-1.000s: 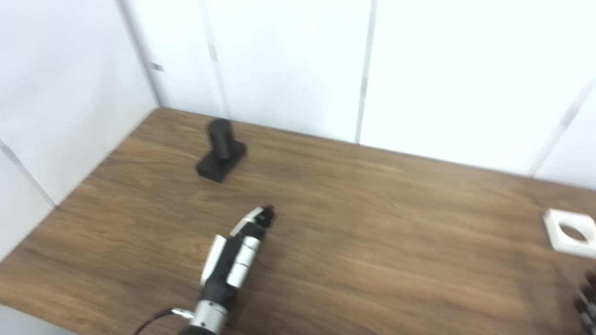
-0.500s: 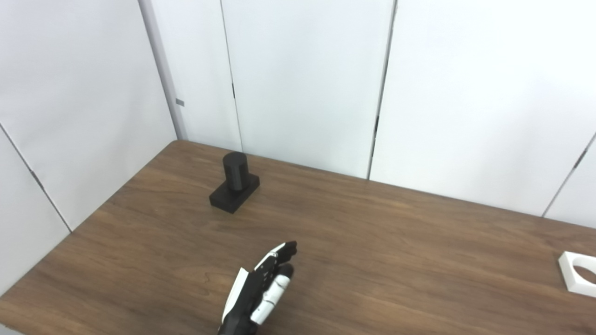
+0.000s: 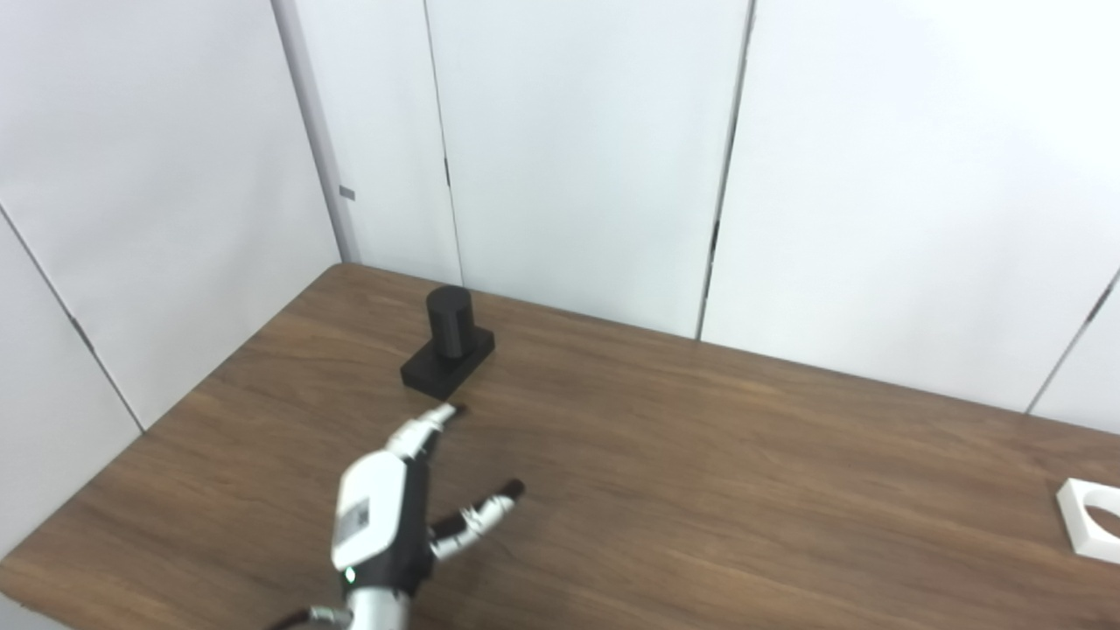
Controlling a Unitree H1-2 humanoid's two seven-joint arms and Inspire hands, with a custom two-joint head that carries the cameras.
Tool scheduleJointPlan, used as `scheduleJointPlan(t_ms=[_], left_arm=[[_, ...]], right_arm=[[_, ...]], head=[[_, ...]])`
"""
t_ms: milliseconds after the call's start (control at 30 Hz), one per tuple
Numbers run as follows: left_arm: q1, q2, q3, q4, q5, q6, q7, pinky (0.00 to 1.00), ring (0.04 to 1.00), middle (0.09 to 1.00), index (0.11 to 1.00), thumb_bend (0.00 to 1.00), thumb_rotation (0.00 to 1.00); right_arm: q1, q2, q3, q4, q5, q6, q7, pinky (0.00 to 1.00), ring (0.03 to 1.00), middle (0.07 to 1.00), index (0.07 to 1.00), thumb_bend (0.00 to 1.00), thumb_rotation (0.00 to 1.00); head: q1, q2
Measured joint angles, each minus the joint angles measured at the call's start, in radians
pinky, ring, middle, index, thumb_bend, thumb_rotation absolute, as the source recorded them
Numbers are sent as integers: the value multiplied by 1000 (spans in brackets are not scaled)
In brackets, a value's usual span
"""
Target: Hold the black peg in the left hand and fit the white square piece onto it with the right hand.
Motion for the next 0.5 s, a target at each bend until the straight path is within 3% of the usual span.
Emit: scheduleJointPlan(t_ms=[133,200,333,500], left_arm=[[-94,33,43,1,116,94,-38,917,912,893,853,910,629],[-129,65,60,10,160,129,-62,928,918,898,854,916,643],[-171,86,90,56,215,170,-103,955,950,923,867,934,688],[-196,83,129,131,295,175,-180,997,990,954,885,932,749]], right_arm=[[2,1,9,-4,0,0,-15,975,932,897,895,641,1000],[4,2,15,-12,0,3,-17,975,929,894,895,643,1000],[8,2,17,-21,10,13,-18,924,915,885,886,676,1000],[10,5,17,-24,27,22,-21,883,903,875,869,734,1000]], head=[[-8,3],[-8,3],[-15,6],[-20,8]])
